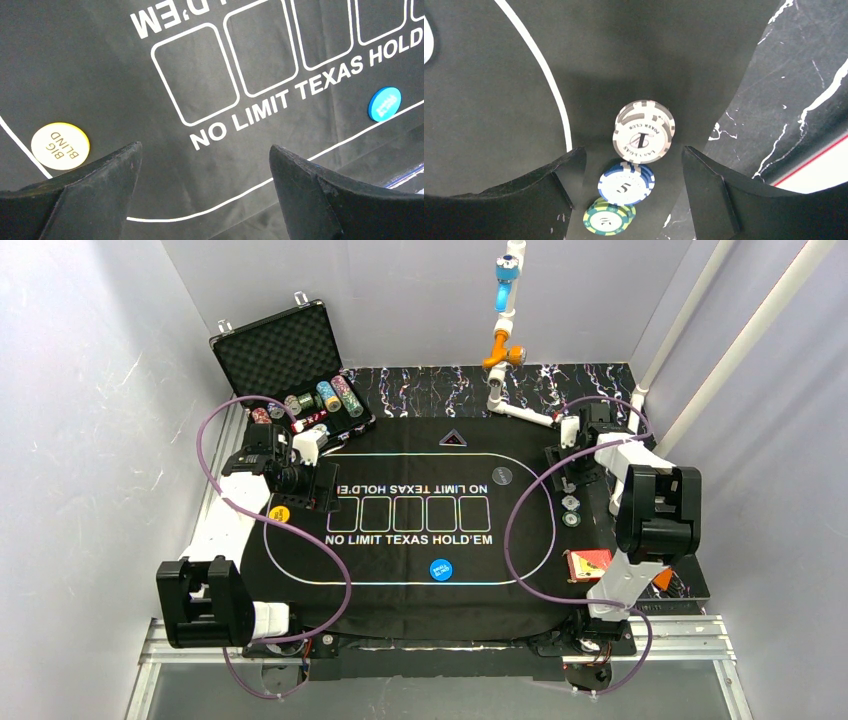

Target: Distribute texas hold em gaming equipment

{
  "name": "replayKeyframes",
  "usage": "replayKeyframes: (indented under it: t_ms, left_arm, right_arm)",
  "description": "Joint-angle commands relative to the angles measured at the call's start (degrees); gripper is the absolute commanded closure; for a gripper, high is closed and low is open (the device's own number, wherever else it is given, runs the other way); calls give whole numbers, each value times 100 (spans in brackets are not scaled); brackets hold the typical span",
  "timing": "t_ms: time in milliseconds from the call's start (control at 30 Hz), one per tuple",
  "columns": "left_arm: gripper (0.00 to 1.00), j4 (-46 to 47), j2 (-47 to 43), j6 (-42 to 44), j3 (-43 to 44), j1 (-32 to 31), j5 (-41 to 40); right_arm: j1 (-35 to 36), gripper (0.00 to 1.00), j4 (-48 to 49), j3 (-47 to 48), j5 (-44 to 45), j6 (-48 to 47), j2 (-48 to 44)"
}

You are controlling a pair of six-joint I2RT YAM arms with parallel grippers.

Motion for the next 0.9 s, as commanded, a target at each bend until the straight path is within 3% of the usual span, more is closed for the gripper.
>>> replayKeyframes:
  t_ms: [0, 233, 367, 500, 667, 867]
  left_arm:
    - [2, -20, 10, -8, -35, 23, -64]
    - [2, -20, 36, -6, -54, 23, -27]
    - [2, -20, 104, 5, -35, 23, 0]
    - [2, -24, 146, 22, -35, 19, 3]
    - [2, -28, 162, 9, -19, 18, 34]
    - [2, -28, 195, 9, -9, 22, 44]
  right_arm:
    - [-15, 22, 348, 107, 74, 52, 181]
    - [-22, 29, 437, 121, 333, -40, 298]
    - [-34, 43, 314, 204, 335, -65, 332]
    - [-48, 52, 207, 235, 234, -76, 227]
    - [-48, 56, 30, 323, 33, -91, 36]
    - [-48, 52, -114, 425, -74, -115, -120]
